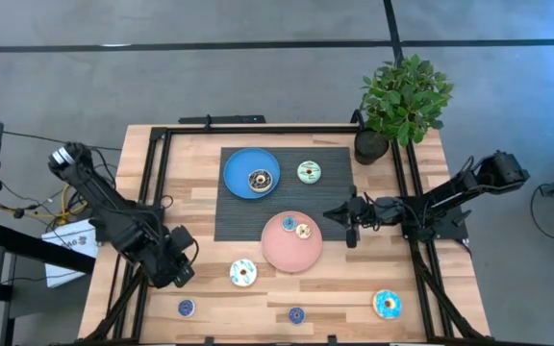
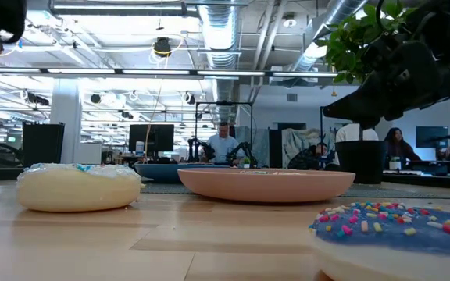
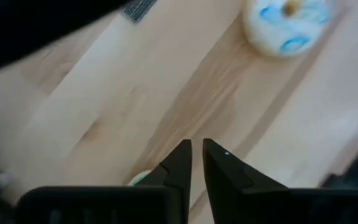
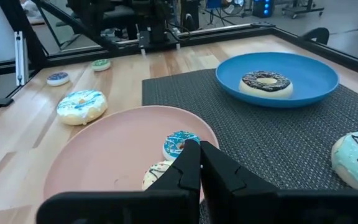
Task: Pick & Place donuts
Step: Put the small green donut on the pink plate
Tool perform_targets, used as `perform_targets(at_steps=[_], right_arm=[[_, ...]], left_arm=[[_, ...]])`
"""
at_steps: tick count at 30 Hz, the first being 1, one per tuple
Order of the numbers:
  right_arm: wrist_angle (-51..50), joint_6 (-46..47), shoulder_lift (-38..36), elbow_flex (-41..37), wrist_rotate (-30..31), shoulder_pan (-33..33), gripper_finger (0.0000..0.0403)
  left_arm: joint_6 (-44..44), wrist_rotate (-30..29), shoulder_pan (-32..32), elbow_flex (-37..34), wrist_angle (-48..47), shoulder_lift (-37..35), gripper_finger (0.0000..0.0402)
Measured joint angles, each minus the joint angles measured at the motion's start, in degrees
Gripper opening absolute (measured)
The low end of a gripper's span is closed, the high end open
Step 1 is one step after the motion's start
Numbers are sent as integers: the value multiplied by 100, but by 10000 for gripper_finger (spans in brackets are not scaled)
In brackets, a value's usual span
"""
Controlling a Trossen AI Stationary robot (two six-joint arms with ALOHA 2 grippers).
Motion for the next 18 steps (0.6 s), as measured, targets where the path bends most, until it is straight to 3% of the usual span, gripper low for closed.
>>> perform_targets(at_steps=[6,13,18], right_arm=[[-35,120,0,0,-7,0,0],[-48,126,0,0,-9,0,0],[-52,271,0,0,-11,0,0]], left_arm=[[-80,469,-55,-4,-279,575,108],[742,1006,-221,-7,-226,1365,218],[1092,1414,-333,-7,-228,1749,267]])
